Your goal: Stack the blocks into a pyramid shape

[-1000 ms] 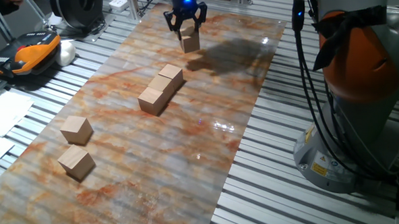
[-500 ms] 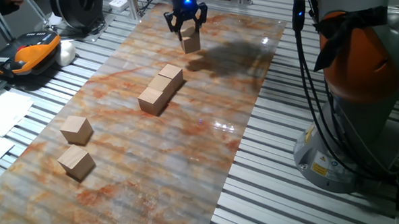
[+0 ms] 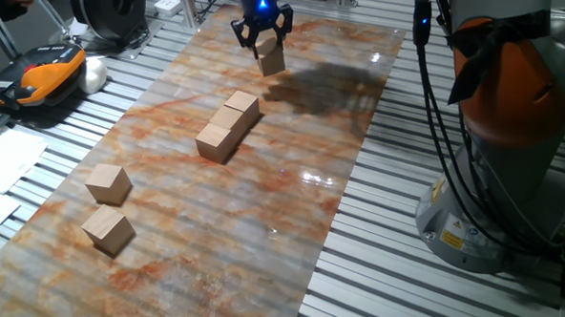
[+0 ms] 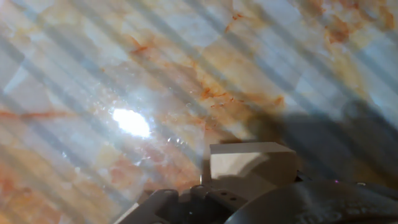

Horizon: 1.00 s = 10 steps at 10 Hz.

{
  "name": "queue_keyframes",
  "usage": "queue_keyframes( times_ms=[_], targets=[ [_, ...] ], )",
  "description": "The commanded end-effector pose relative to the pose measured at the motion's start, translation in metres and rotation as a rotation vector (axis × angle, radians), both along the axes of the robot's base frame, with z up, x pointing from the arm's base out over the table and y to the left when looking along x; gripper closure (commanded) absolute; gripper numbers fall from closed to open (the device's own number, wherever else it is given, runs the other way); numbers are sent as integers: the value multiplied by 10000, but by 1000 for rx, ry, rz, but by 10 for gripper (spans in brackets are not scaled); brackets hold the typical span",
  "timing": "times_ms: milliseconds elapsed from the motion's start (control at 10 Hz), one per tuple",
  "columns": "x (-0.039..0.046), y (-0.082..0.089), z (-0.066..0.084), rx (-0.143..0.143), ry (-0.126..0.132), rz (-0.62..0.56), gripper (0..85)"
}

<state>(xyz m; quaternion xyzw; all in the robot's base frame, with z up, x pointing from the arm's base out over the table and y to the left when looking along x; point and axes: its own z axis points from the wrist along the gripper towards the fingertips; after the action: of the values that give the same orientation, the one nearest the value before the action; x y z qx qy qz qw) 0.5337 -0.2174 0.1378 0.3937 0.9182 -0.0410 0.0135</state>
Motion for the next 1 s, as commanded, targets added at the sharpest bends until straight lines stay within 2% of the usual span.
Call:
queue_keyframes(
  times_ms=[0,300,400,500,600,700,800,900],
  targets=[
    [1,0,2,-12,3,7,850],
    [1,0,2,-29,41,99,850],
    [1,0,2,-32,43,154,850],
    [1,0,2,-3,23,213,850],
    [1,0,2,1,5,257,850],
    [1,0,2,18,-11,288,850],
    [1,0,2,64,-32,294,850],
    [1,0,2,94,-40,291,850]
  ],
)
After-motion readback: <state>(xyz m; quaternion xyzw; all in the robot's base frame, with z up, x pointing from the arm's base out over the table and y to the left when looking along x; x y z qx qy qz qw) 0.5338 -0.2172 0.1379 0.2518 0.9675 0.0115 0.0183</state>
